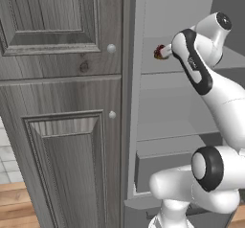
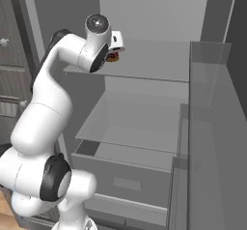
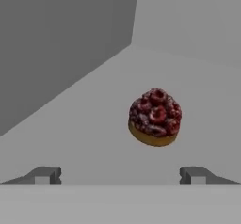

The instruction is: Take the cake and donut from the fridge and place them on the empty tray on the dining counter.

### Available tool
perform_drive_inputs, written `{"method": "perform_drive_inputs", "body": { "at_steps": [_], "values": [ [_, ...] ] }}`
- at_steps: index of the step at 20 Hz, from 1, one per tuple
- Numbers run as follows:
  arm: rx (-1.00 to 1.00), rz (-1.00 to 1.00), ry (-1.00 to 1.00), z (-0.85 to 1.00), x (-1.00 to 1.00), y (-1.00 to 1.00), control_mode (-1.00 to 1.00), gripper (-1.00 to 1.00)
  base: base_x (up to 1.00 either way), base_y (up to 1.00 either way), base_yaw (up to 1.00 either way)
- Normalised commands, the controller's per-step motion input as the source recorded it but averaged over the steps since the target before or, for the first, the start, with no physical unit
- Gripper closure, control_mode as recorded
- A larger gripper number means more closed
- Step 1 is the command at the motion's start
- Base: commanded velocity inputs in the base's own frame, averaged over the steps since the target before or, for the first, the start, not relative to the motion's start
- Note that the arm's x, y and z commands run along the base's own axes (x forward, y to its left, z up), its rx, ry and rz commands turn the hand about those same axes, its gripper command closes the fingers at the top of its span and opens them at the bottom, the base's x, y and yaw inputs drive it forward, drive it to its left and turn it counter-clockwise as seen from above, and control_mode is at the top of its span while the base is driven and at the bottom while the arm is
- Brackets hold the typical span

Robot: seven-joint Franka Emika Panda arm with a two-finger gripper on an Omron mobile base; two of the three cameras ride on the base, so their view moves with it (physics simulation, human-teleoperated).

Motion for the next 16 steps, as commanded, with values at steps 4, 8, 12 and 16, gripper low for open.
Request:
{"method": "perform_drive_inputs", "body": {
  "at_steps": [4,8,12,16],
  "values": [
    [0.0,0.0,0.04,-0.09,0.31,-0.05,-1.0,-1.0,0.0,0.0,0.0],
    [0.0,0.0,0.05,-0.09,0.32,-0.04,-1.0,-1.0,0.0,0.0,0.0],
    [0.0,0.0,0.05,-0.11,0.34,0.0,-1.0,-1.0,0.0,0.0,0.0],
    [0.0,0.0,0.05,-0.14,0.35,0.0,-1.0,-1.0,0.0,0.0,0.0]
  ]
}}
